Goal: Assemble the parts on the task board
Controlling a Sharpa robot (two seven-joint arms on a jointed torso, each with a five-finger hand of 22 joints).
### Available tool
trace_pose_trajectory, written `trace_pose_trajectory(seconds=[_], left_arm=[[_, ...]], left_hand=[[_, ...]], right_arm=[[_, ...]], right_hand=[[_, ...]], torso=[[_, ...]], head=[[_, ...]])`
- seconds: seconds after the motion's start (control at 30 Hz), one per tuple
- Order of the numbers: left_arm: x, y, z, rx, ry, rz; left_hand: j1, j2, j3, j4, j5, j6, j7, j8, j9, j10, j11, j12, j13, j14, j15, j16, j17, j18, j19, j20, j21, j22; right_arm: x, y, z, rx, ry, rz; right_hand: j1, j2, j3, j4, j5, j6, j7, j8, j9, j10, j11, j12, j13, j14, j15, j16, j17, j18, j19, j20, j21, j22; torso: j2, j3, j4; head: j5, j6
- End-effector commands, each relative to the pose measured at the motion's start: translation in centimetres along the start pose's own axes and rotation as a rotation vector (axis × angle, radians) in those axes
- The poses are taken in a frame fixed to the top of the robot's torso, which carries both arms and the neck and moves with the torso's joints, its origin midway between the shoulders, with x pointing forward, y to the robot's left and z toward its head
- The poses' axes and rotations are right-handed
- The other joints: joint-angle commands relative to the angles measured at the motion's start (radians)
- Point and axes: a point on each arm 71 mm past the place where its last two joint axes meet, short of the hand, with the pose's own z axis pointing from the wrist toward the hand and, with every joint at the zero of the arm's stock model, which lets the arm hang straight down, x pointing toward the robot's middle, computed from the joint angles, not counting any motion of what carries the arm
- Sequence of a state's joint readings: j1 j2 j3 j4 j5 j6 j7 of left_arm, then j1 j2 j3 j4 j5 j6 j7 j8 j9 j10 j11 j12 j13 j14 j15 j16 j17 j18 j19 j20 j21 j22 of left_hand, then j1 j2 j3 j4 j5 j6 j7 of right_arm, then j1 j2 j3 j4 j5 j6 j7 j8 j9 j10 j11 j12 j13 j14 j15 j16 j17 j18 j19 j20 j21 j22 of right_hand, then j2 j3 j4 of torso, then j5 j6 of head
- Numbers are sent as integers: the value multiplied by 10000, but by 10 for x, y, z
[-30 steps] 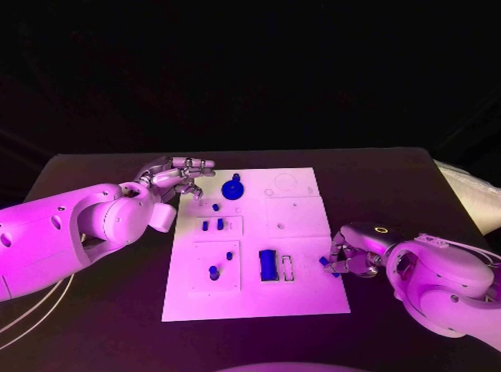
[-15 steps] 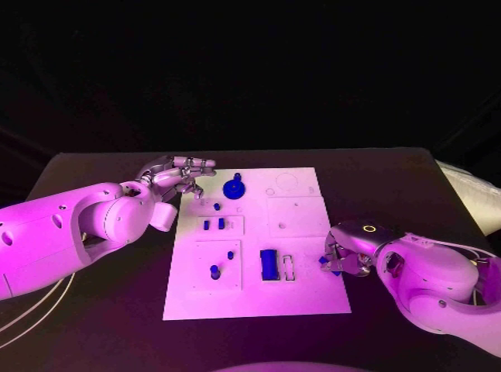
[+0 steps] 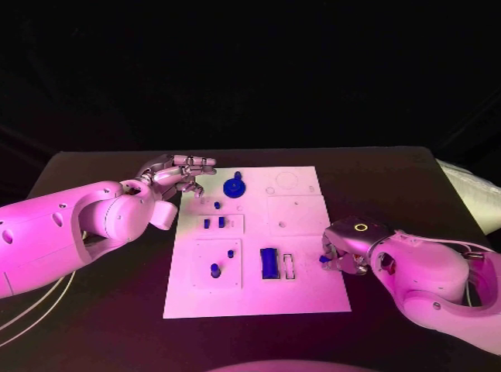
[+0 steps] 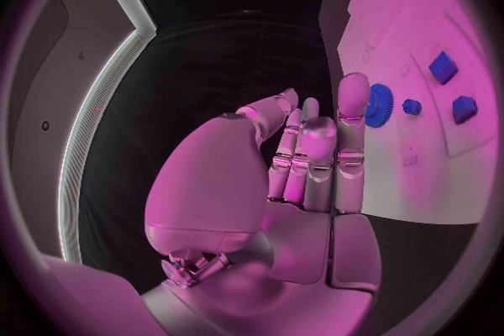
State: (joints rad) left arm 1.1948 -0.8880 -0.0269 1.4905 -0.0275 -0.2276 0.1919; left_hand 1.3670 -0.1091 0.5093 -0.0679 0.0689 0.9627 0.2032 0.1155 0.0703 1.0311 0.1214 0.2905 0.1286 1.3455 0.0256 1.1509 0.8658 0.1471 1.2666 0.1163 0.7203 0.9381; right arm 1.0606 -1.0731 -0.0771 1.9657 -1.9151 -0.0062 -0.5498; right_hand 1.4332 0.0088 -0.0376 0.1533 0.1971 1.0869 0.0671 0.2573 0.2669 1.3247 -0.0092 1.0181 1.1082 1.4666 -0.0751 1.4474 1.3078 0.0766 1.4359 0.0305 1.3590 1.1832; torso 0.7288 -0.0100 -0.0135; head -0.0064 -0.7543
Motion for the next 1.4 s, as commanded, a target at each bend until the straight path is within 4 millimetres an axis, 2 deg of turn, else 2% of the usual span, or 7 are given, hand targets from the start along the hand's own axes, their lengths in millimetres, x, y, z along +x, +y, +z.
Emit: trace_pose_trajectory(seconds=[0.03,0.13,0.27,0.5,0.57,0.7,1.4], left_arm=[[3,-1,1,67,227,26],[3,0,1,67,235,27],[3,0,1,63,233,30],[4,0,1,79,257,28],[4,0,1,81,255,28],[5,-1,1,83,263,26],[6,-1,1,94,305,18]], left_hand=[[-23,32,-36,-8,-18,-100,-10,61,-10,-67,2,70,12,-51,19,49,-20,194,1,72,-41,-19],[-22,32,-36,-9,-17,-100,-10,62,-10,-68,2,72,12,-51,19,50,-21,195,1,72,-42,-20],[-22,32,-36,-9,-17,-100,-10,62,-10,-68,2,72,12,-51,19,50,-21,195,1,72,-42,-20],[-17,33,-34,-14,-17,-105,-9,64,-10,-74,3,76,12,-56,18,46,-33,195,2,72,-44,-21],[-17,33,-34,-14,-17,-105,-9,64,-10,-74,3,76,12,-56,18,46,-33,195,2,72,-44,-21],[-17,33,-34,-14,-17,-105,-9,64,-10,-74,3,76,12,-56,18,46,-33,195,2,72,-44,-21],[-17,33,-34,-14,-17,-105,-9,64,-10,-74,3,76,12,-56,18,46,-33,195,2,72,-44,-21]], right_arm=[[18,-6,0,435,930,-81],[18,-5,-3,506,1022,1588],[16,-6,-6,706,1084,3786],[7,-8,-8,1084,749,6339],[6,-7,-7,1162,807,6868],[6,-3,-5,1212,920,7439],[2,21,17,926,952,7967]], right_hand=[[32,-68,358,-58,747,128,-54,-25,-9,94,-86,124,151,694,-94,-28,836,-5,23,-88,-18,56],[268,113,891,-165,1089,127,-89,-38,4,140,-119,198,231,697,-127,-29,842,-15,47,-123,6,102],[151,112,1223,-115,1255,109,-80,-47,28,181,-108,229,264,701,-118,-24,854,-18,54,-126,5,102],[-436,-208,1847,99,1430,139,-88,-20,122,306,-105,366,393,722,-115,27,933,-29,95,-123,41,167],[-751,-327,1952,258,1713,154,-93,-12,151,352,-108,434,453,730,-117,50,965,-33,108,-120,54,190],[-1017,-505,2094,347,2095,168,-96,1,195,377,-111,481,505,735,-123,64,988,-35,118,-129,64,210],[-1429,-696,2216,490,2342,211,-102,35,271,453,-115,619,638,745,-127,96,1033,-43,137,-133,90,260]], torso=[[-1,0,12],[6,14,19],[-1,7,17],[17,-6,17],[13,-1,5],[11,-8,6],[17,-1,7]], head=[[-15,22],[-4,17],[19,25],[20,45],[29,38],[12,5],[54,-2]])
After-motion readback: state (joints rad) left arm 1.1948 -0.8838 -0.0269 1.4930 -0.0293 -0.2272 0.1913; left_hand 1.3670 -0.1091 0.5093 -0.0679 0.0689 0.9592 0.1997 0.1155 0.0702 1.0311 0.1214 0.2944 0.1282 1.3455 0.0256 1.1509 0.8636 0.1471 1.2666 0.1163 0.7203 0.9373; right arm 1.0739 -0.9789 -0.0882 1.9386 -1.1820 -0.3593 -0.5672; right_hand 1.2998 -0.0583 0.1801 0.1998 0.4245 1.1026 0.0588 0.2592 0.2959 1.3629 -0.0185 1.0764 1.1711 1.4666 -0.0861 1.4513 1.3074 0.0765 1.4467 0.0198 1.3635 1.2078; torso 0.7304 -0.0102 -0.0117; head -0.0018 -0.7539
